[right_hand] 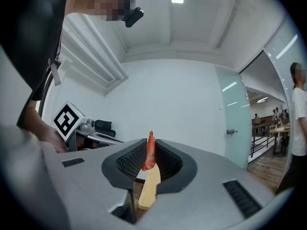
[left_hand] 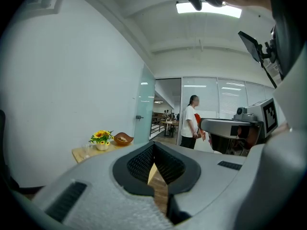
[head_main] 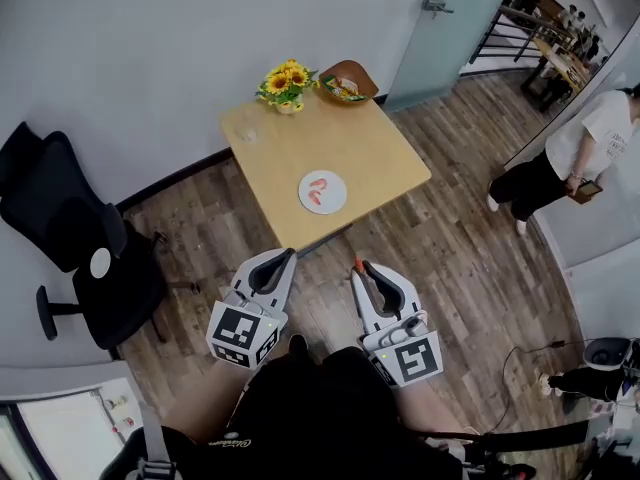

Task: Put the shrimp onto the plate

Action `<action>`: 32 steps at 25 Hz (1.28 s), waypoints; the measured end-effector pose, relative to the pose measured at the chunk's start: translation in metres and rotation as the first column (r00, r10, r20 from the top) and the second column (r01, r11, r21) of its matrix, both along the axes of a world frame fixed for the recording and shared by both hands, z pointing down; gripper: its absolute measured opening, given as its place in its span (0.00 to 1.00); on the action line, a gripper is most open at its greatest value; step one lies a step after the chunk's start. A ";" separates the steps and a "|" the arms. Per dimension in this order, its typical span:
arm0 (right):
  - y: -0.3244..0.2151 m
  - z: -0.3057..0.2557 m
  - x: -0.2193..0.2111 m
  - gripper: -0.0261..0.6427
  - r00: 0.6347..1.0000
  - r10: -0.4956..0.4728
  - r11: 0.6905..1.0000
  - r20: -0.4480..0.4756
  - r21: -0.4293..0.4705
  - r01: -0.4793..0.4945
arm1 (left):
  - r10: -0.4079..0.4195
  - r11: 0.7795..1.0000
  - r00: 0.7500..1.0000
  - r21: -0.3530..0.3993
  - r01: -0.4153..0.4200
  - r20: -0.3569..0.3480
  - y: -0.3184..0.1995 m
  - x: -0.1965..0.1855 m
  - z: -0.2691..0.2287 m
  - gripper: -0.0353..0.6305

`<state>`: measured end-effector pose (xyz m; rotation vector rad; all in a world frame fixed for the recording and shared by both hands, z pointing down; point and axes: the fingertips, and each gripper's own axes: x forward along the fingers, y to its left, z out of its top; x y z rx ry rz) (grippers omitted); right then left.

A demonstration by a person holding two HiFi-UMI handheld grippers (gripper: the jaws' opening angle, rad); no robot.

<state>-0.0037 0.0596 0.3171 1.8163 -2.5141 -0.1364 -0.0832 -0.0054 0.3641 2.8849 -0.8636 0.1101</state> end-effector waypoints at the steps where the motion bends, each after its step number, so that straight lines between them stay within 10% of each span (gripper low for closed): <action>1: -0.005 0.001 0.002 0.12 1.000 0.008 1.000 0.001 -0.004 -0.008 | 0.004 1.000 1.000 -0.005 -0.004 -0.001 -0.005 0.001 0.002 0.06; 32: -0.152 -0.006 0.144 0.12 0.984 -0.178 0.984 0.017 -0.007 0.178 | -0.131 0.990 0.991 0.058 0.130 0.024 -0.137 0.146 -0.031 0.06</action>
